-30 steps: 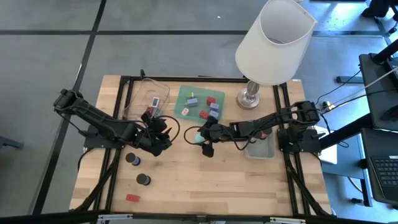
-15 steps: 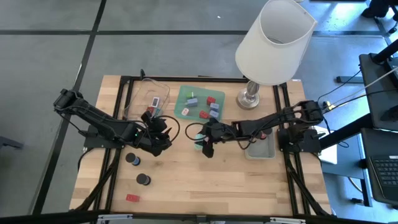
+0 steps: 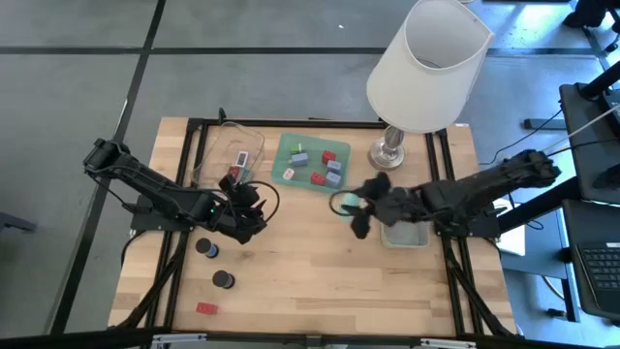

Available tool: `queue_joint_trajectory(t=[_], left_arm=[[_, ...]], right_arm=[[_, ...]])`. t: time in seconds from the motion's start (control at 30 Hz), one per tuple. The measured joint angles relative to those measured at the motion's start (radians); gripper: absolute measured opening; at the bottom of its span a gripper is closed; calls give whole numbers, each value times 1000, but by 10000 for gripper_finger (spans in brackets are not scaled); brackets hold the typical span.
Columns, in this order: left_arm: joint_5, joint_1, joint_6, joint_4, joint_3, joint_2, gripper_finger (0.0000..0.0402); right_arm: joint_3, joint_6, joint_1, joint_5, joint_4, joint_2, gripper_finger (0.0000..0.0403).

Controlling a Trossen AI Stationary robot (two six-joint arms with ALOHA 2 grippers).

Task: Pick & Place Office items
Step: Put the light blue hourglass into the gray bin

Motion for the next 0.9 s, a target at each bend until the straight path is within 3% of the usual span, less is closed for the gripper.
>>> queue_joint_trajectory(t=[0.27, 0.43, 0.67, 0.9], left_arm=[[10, 0, -33, 2, 0, 0, 213], [12, 0, -41, 3, 0, 0, 212], [13, 0, -41, 4, 0, 0, 212], [12, 0, -41, 4, 0, 0, 213]], right_arm=[[0, 491, 253, 280, -428, -86, 210], [0, 843, 404, 369, -674, -71, 207], [0, 1268, 531, 346, -986, -20, 207], [0, 1498, 591, 170, -1171, 56, 207]])
